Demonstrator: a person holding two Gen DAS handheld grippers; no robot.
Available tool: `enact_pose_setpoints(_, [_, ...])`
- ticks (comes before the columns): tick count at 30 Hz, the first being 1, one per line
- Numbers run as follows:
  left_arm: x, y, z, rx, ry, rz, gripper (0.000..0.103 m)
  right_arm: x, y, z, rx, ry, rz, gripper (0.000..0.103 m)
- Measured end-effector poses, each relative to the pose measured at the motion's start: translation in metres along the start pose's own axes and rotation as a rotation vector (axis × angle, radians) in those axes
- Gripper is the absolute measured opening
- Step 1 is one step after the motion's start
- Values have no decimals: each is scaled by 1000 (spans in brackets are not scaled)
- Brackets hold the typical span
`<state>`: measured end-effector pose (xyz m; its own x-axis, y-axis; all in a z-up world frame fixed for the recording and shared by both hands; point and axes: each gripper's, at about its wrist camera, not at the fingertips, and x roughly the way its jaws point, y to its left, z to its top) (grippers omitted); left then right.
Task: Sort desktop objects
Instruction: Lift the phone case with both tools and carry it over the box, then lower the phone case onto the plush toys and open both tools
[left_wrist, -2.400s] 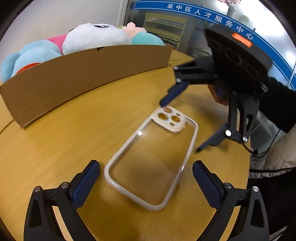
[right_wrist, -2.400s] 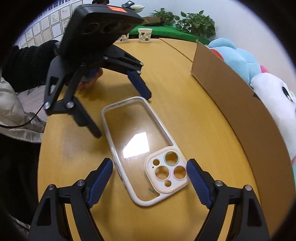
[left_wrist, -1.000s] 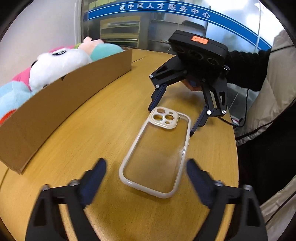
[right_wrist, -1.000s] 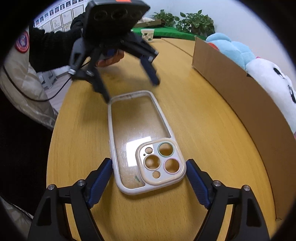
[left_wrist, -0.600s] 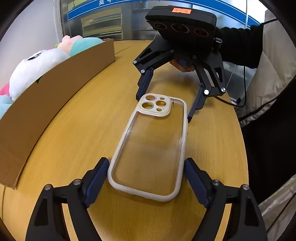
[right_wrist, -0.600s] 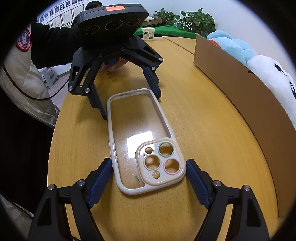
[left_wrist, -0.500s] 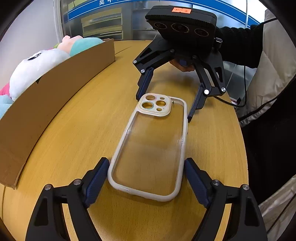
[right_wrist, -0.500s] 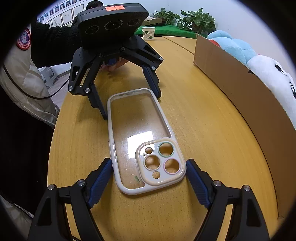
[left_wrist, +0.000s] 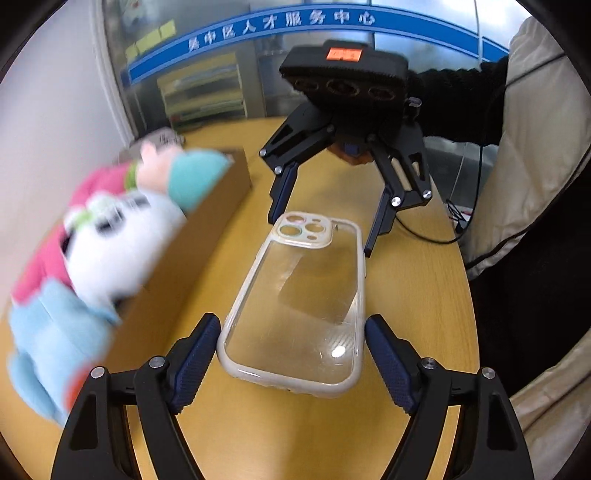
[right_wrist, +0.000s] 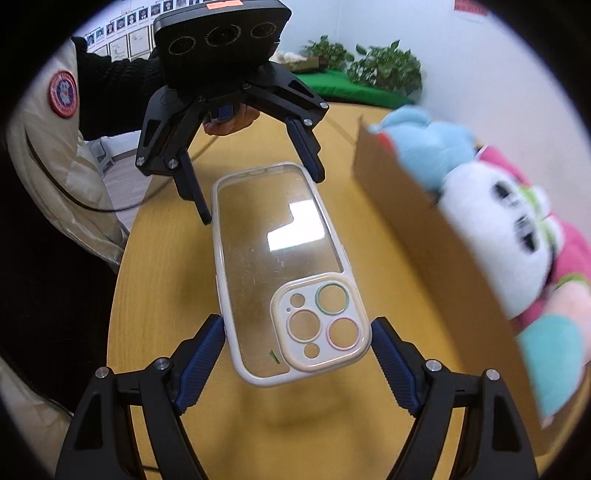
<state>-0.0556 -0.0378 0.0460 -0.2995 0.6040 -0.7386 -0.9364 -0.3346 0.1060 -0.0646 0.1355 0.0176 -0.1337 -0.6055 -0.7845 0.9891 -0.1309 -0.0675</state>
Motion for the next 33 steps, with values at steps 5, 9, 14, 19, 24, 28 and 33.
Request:
enact_pose_setpoints(5, [-21,50,40,91,-29,49,83,-36,-50,25,-58,-27,-68,80])
enact_pose_setpoints(9, [-34,105,70,140,-48,83,83,-56,-101,51,-101,-49,-119,80])
enact_pose_setpoints(14, [-31,183,97,167,-43,116,83,-63,-178,78,-131,-45,-168,80])
enact_pose_setpoints(19, [-6,260,106,141,-43,129,83,-52,-259,91,-130,-19,-198,81])
enact_pose_setpoints(24, [47,318,90,42,-9,108,71,-8,-320,80,-73,35,-174,81])
enact_pose_setpoints(28, [84,334,73,-14,37,103,71,31,-339,65,-29,89,-167,80])
enact_pose_setpoints(33, [64,324,77,-44,-11,169,83,22,-329,65,-13,82,-209,81])
